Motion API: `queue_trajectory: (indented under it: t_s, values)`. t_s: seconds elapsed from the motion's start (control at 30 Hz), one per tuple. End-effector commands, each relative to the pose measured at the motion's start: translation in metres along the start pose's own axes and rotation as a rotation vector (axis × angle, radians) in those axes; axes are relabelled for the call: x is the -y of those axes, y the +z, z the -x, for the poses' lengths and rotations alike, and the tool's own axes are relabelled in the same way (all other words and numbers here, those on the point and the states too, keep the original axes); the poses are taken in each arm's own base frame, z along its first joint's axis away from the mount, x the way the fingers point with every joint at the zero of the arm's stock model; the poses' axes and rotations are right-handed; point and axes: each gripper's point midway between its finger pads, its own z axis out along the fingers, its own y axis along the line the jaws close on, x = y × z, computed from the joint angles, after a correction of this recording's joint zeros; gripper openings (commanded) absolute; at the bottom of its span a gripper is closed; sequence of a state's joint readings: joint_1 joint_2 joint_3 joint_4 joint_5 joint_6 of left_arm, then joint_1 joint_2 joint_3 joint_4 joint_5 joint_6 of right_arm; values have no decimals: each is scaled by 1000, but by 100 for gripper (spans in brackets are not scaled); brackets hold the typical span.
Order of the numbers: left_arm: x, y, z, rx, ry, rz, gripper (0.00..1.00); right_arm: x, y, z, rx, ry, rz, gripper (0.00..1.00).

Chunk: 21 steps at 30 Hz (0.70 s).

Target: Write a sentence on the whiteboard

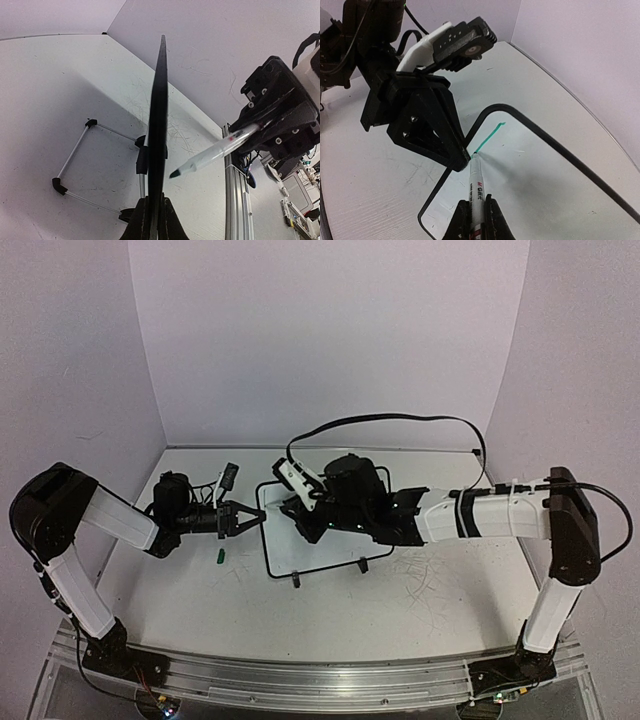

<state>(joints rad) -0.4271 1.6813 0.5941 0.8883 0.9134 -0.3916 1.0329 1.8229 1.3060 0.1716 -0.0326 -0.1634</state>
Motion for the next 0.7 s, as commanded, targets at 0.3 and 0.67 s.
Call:
queue_trajectory:
  t_s: [0.3,0.67]
  values:
    - [16,-2,16,32,79,-36,0,11,-11,46,132,22,-46,0]
    - [16,-3,17,33,80,-35,0,15,-5,38,113,26,-76,0]
